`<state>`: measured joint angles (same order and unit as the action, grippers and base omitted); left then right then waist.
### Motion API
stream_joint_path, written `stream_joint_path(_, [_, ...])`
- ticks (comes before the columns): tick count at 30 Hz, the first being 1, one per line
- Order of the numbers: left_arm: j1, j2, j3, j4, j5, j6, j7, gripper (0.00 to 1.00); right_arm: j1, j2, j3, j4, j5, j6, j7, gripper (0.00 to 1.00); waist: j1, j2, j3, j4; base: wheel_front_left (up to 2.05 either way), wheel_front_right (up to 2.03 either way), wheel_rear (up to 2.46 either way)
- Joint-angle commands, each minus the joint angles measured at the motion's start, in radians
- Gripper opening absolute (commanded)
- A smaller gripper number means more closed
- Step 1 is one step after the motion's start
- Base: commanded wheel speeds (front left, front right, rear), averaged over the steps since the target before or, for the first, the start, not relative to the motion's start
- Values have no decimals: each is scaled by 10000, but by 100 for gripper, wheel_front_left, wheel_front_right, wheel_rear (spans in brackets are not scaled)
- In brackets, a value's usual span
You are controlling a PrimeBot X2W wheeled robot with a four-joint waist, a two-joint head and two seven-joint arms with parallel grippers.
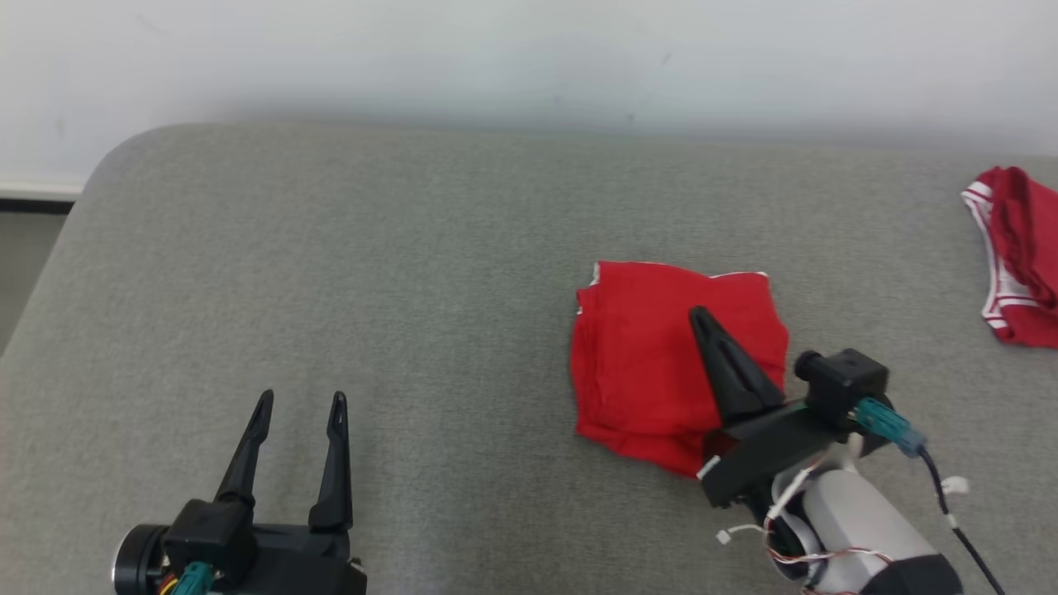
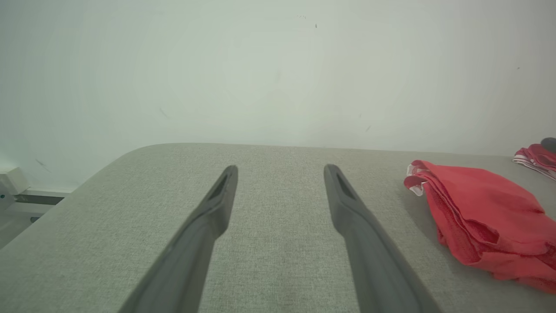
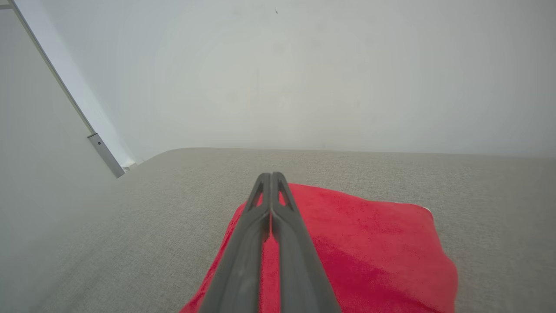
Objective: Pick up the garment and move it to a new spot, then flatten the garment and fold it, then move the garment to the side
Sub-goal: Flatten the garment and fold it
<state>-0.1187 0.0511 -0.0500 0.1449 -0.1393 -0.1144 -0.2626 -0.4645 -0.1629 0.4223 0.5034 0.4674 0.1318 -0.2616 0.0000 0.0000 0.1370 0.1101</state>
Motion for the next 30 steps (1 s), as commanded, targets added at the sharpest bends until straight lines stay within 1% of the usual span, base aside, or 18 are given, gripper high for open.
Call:
stream_joint_path(1, [166, -1, 65, 0, 98, -9, -28, 100, 208, -79, -70, -113, -127, -29, -42, 0, 0, 0, -235, -341, 0, 0, 0])
stream_joint_path(3, [237, 12, 145, -31, 144, -45, -28, 100, 579, -354, -529, -485, -261, -29, -43, 0, 0, 0, -361, -632, 0, 0, 0])
stream_joint_path(9, [478, 122, 564, -62, 166, -76, -28, 100, 1407, -714, -1312, -1104, -611, -29, -42, 0, 0, 0, -605, -1248, 0, 0, 0])
stream_joint_path(13, [692, 169, 816, -113, 257, -51, -28, 100, 1988, -769, -1663, -1492, -785, -29, -42, 0, 0, 0, -730, -1536, 0, 0, 0])
stream_joint_path(17, [930, 142, 978, -246, 308, 8, -28, 100, 2558, -729, -2006, -1943, -944, -29, -42, 0, 0, 0, -861, -1663, 0, 0, 0])
stream_joint_path(18, [996, 132, 1013, -275, 308, 32, -28, 100, 2728, -678, -2114, -2053, -991, -29, -42, 3, 0, 0, -907, -1672, 0, 0, 0])
stream_joint_path(19, [1048, 121, 1043, -293, 310, 51, -28, 100, 2901, -631, -2228, -2166, -1038, -29, -42, 16, 0, 0, -945, -1676, 0, 0, 0])
stream_joint_path(21, [1132, 106, 1090, -335, 299, 64, -28, 100, 3196, -525, -2457, -2415, -1124, -29, -42, 100, 0, 0, -1025, -1671, 0, 0, 0])
stream_joint_path(27, [1410, 73, 1256, -383, 241, 70, -28, 100, 3923, -186, -3098, -2882, -1346, -29, -42, 100, 0, 0, -1265, -1639, 0, 0, 0])
stream_joint_path(30, [1523, 59, 1323, -434, 223, 67, -28, 100, 4160, -127, -3288, -3046, -1455, -29, -42, 100, 0, 0, -1320, -1643, 0, 0, 0])
